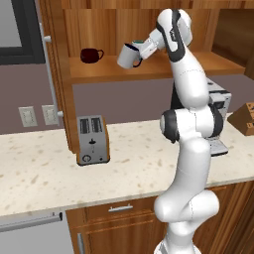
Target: Pick the mug on the counter and place it in the cabinet with the handle facing the right, like the mugs already inside.
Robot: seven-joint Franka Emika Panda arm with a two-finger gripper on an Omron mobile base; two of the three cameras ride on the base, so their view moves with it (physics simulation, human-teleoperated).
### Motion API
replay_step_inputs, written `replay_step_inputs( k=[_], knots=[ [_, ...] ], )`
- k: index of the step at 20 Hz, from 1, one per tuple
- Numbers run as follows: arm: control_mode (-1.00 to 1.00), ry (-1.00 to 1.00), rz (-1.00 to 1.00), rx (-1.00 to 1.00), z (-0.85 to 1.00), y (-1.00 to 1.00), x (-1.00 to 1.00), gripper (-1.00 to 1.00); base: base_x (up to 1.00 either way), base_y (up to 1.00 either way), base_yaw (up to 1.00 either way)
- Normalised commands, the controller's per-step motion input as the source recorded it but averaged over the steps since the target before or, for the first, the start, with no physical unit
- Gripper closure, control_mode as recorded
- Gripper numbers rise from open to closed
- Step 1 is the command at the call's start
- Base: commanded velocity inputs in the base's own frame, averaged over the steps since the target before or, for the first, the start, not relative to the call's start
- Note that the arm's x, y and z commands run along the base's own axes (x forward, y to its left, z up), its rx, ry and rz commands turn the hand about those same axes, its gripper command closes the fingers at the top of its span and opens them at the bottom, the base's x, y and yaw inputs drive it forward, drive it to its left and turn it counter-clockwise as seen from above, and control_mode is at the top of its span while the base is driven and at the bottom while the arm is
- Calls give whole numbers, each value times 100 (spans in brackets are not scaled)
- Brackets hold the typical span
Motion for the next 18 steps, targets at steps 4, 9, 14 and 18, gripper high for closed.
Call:
replay_step_inputs(
  k=[4,9,14,18],
  knots=[
    [-100,-2,-6,0,-8,27,13,100,0,0,0],
    [-100,-2,-4,0,-7,22,12,-100,0,0,0],
    [-100,-1,0,0,-2,7,7,-100,0,0,0],
    [-100,0,0,0,0,0,9,-100,0,0,0]
  ],
)
